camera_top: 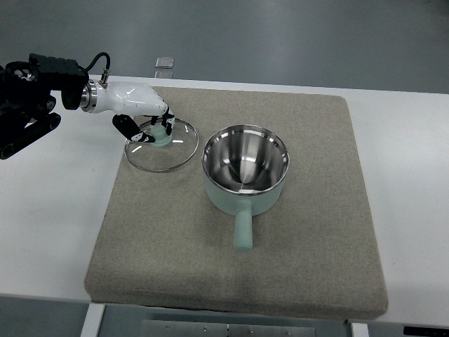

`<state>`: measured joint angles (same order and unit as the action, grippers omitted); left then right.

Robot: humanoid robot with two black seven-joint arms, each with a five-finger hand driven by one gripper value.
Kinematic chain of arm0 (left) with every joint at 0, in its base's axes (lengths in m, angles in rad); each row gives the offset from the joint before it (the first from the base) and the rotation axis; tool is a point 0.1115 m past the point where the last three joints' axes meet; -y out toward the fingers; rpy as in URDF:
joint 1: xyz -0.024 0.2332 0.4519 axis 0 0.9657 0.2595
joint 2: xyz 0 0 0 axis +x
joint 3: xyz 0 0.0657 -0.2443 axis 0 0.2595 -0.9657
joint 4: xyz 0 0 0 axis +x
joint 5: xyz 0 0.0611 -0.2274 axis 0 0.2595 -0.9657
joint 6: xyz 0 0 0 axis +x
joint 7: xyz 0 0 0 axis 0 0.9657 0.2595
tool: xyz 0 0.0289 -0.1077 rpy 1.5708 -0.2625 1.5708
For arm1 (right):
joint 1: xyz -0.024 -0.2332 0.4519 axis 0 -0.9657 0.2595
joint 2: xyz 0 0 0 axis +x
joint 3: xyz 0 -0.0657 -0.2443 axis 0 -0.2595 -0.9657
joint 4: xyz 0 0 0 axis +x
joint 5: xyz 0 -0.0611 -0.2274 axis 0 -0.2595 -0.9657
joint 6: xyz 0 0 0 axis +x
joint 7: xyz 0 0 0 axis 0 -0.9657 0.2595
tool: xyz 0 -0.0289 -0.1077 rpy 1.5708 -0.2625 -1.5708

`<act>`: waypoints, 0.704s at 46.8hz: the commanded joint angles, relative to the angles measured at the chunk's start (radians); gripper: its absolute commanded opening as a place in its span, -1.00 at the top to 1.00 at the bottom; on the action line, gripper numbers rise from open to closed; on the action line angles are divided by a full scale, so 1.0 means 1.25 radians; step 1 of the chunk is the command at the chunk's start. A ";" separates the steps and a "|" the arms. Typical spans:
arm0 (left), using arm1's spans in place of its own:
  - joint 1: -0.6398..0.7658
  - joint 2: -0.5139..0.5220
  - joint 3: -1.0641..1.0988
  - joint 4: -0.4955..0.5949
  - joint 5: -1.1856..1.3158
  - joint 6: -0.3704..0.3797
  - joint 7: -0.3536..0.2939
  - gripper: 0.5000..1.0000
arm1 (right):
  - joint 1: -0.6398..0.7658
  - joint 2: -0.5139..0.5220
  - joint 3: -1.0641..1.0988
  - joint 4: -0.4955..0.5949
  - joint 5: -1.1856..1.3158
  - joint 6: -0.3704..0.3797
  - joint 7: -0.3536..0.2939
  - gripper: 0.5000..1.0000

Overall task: Place lid left of pot with left hand
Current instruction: 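Lower the glass lid onto the pad beside the pot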

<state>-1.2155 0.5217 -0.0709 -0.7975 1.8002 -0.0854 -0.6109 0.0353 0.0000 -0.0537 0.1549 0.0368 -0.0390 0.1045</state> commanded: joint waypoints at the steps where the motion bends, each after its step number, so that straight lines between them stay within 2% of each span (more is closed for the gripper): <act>1: 0.002 0.000 0.000 -0.001 0.001 0.001 0.000 1.00 | 0.000 0.000 0.000 0.000 0.000 0.000 0.000 -0.69; 11: 0.002 0.000 -0.001 -0.006 -0.001 0.001 0.000 1.00 | 0.000 0.000 0.000 0.000 0.000 0.000 0.000 -0.69; 15: 0.003 0.000 -0.001 -0.007 -0.003 0.001 0.000 0.76 | 0.000 0.000 0.000 0.000 0.000 0.000 0.000 -0.69; 18: 0.003 0.000 -0.001 -0.009 -0.006 0.001 0.000 0.45 | 0.000 0.000 0.000 0.000 0.000 0.000 0.000 -0.69; 22: 0.004 0.000 -0.001 -0.009 -0.007 0.000 0.000 0.23 | 0.000 0.000 0.000 0.000 0.000 0.000 0.000 -0.69; 25: 0.005 0.000 -0.001 -0.009 -0.008 0.000 0.000 0.18 | 0.000 0.000 0.000 0.000 0.000 0.000 0.000 -0.69; 27: 0.005 0.000 -0.001 -0.009 -0.008 0.000 0.000 0.04 | 0.000 0.000 0.000 0.000 0.000 0.000 0.000 -0.69; 33: 0.005 0.000 -0.001 -0.009 -0.010 0.000 0.000 -0.09 | 0.000 0.000 0.000 0.000 0.000 -0.001 0.000 -0.69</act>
<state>-1.2089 0.5215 -0.0722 -0.8086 1.7885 -0.0857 -0.6109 0.0353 0.0000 -0.0537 0.1549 0.0368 -0.0384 0.1042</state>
